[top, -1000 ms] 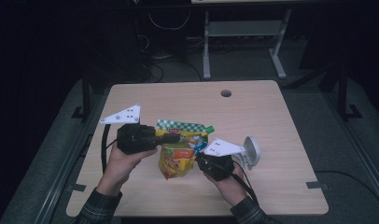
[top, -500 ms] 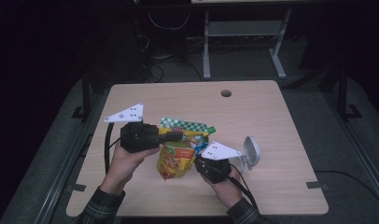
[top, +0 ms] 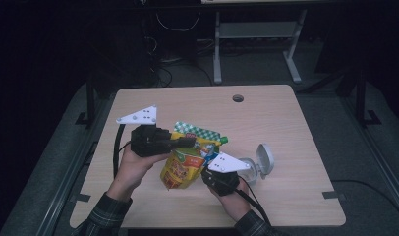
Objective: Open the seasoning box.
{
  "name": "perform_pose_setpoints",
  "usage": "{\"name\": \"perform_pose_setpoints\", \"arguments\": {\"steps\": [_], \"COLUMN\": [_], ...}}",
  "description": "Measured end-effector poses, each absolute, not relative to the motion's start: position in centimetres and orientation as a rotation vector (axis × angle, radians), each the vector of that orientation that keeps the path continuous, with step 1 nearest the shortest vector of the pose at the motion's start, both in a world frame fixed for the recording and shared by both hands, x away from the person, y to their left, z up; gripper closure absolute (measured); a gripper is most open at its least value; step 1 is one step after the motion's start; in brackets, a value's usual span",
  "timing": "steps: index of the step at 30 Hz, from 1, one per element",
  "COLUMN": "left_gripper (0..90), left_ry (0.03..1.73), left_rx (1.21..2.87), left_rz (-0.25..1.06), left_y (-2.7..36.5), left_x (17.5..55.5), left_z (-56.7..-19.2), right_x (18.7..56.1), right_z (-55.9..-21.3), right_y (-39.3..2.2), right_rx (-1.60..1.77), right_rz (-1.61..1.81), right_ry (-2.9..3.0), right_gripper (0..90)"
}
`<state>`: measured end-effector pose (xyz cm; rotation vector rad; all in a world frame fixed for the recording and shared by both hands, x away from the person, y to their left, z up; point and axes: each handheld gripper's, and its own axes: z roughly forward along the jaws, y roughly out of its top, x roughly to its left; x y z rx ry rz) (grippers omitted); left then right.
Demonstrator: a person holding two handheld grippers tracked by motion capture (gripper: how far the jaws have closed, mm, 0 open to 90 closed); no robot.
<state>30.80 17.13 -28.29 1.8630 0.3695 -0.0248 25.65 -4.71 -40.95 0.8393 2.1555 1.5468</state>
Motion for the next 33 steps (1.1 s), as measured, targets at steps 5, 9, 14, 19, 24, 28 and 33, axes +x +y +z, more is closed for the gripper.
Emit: {"name": "perform_pose_setpoints", "arguments": {"steps": [5, 9, 14, 19, 24, 28, 33], "left_gripper": [90.0, 90.0, 90.0, 90.0, 90.0, 90.0, 90.0], "left_ry": [0.359, 0.356, 0.358, 0.355, 0.362, 0.371, 0.370], "left_rx": [1.899, 1.913, 1.927, 1.941, 1.962, 1.979, 1.994], "left_rz": [-0.022, -0.031, -0.046, -0.051, -0.058, -0.068, -0.072], "left_y": [16.2, 15.6, 14.9, 14.6, 14.0, 13.4, 12.8], "left_x": [31.1, 31.4, 31.8, 31.9, 31.9, 32.1, 32.0], "left_z": [-27.8, -27.5, -27.5, -27.6, -27.7, -27.7, -27.5], "right_x": [25.4, 25.4, 25.4, 25.2, 25.0, 24.8, 24.7], "right_z": [-41.1, -41.1, -41.1, -41.4, -41.6, -41.8, -41.9], "right_y": [-4.6, -4.8, -4.9, -4.7, -4.4, -4.2, -4.2], "right_rx": [0.836, 0.840, 0.848, 0.839, 0.835, 0.830, 0.814], "right_rz": [1.546, 1.551, 1.546, 1.549, 1.551, 1.549, 1.563], "right_ry": [2.136, 2.119, 2.114, 2.108, 2.110, 2.108, 2.091], "right_gripper": [90.0, 90.0, 90.0, 90.0, 90.0, 90.0, 90.0]}}
